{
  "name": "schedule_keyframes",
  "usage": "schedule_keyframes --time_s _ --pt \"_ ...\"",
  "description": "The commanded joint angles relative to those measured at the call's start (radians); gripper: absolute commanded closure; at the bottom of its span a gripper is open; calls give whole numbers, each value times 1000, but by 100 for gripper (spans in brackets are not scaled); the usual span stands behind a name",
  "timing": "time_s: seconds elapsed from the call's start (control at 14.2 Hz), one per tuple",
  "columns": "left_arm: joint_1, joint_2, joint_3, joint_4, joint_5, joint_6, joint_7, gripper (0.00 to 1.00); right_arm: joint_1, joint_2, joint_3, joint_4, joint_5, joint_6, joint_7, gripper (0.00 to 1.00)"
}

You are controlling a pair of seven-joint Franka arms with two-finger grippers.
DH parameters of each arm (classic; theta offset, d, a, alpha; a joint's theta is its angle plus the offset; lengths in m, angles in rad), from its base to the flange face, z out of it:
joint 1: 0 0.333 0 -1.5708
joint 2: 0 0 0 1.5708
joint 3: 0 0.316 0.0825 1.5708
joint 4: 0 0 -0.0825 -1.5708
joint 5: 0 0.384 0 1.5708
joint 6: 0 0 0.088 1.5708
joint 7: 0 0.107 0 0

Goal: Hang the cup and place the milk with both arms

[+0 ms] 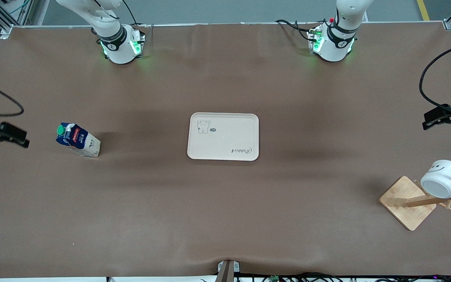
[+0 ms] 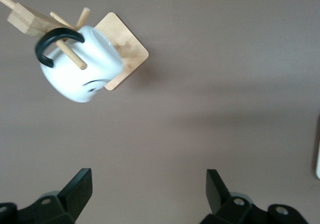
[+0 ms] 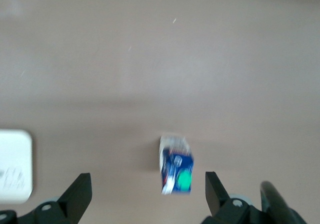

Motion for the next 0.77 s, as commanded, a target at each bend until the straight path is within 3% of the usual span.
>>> schedule_keyframes --time_s 0.0,0.35,0.49,0.7 --pt "12 -25 -8 -3 8 -17 -29 0 -3 -104 -2 -122 0 -41 -7 0" --pt "9 -19 -5 52 11 -17 -11 0 -43 -210 -10 -306 83 22 -9 0" --pt "-55 -28 13 53 17 -18 -8 0 -59 -233 -10 -340 132 25 -12 0" --pt "-226 -66 185 53 6 -72 -5 0 -51 -260 -4 -372 131 57 -15 0"
